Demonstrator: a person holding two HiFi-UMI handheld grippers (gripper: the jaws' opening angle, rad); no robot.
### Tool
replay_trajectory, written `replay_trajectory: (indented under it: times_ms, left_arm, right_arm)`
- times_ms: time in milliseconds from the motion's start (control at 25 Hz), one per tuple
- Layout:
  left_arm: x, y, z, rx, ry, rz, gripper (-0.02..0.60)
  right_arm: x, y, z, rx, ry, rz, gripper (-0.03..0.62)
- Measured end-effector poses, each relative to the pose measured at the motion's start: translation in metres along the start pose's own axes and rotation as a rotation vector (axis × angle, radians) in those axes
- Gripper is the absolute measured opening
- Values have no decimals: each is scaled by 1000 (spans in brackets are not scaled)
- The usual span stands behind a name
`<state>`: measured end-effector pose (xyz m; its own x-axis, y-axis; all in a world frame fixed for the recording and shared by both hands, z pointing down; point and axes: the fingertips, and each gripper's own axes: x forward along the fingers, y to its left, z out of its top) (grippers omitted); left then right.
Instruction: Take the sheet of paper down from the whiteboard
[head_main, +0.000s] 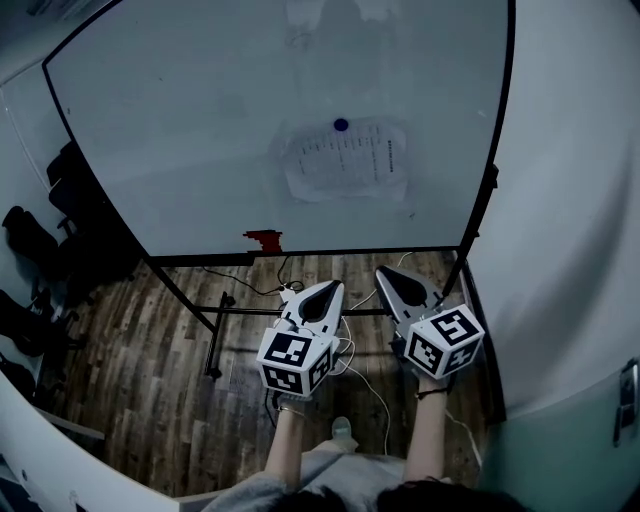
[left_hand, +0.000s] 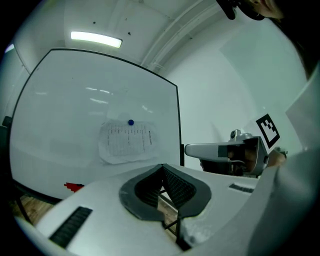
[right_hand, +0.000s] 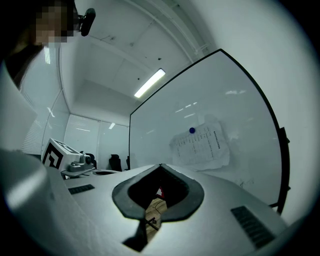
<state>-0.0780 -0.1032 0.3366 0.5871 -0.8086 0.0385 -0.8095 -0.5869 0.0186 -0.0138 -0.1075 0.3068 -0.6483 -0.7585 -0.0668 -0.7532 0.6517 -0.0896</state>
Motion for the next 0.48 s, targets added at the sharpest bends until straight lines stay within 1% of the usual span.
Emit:
replay_trajectory:
  times_ms: [120, 280, 480]
  left_arm:
    - [17, 13, 6, 5, -10, -9, 6]
    - [39, 32, 20, 10, -42, -34, 6]
    - [62, 54, 28, 21, -66, -34, 6]
  right_arm:
    - [16, -11, 4, -17, -4, -6, 0]
    - [36, -26, 10, -31, -9, -21, 0]
    - [53, -45, 14, -39, -21, -59, 0]
